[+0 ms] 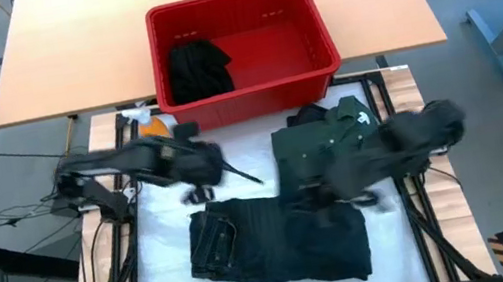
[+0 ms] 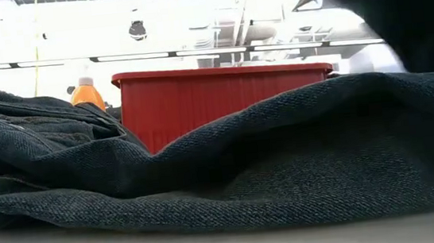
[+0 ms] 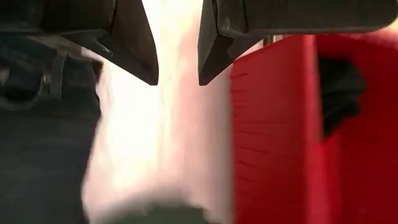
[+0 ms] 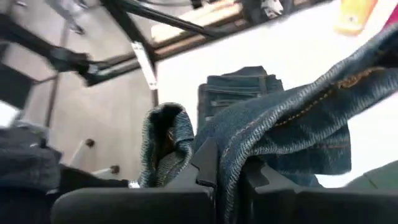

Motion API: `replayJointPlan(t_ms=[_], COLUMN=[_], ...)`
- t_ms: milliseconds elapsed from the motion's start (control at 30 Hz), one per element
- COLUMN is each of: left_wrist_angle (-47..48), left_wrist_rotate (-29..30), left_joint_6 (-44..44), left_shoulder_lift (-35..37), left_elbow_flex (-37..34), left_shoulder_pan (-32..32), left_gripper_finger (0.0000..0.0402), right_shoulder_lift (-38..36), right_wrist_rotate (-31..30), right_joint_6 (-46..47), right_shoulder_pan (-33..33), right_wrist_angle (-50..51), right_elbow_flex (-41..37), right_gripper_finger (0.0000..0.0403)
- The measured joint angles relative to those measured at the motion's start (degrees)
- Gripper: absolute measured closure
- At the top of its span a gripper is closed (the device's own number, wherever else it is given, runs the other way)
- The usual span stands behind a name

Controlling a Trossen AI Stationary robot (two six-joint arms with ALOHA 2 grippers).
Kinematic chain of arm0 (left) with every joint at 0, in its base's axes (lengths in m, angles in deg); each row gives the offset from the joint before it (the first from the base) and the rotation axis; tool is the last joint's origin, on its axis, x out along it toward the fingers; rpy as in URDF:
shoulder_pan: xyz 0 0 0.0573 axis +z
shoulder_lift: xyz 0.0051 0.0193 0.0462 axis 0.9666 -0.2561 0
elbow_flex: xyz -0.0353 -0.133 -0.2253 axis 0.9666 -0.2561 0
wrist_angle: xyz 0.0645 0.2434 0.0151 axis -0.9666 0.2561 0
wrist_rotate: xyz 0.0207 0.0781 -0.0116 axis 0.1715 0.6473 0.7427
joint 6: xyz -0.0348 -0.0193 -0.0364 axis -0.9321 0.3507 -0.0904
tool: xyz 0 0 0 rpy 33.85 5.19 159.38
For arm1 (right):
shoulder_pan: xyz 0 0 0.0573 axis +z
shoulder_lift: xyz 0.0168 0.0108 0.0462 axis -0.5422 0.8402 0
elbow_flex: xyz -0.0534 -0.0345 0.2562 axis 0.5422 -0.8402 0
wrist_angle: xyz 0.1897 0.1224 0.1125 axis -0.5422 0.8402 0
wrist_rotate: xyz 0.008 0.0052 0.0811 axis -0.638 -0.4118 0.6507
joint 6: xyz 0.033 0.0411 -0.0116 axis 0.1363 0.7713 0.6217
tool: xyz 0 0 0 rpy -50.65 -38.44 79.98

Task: Fold Laundry from Bin
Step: Fold the blue pants from the bin

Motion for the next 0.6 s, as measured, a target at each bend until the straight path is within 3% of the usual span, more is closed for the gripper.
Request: replayJointPlan(t_ms=[367, 500, 600], left_wrist_angle=[-0.7, -0.7, -0.7], left_wrist_rotate=[5.1, 5.2, 5.3], left_joint_6=[-7.5, -9.0, -9.0], left_shoulder_lift=[19.4, 22.7, 24.0], left_elbow_flex=[0.0, 0.0, 0.0], left_shoulder_pan=[0.0, 0.0, 0.0], left_gripper_finger=[0.0299, 0.0299, 0.0299], right_shoulder_lift=[23.7, 29.8, 31.6], right_wrist_rotate=[18.4, 27.3, 30.1], right_joint_6=[-1.6, -1.0, 0.3], right_shoulder_pan=[-14.5, -16.8, -17.7], right_wrist_angle=[-19.8, -24.3, -23.7], right_elbow_flex=[-0.1, -0.1, -0.1], right_gripper_finger=[0.0359, 0.0325, 0.0288])
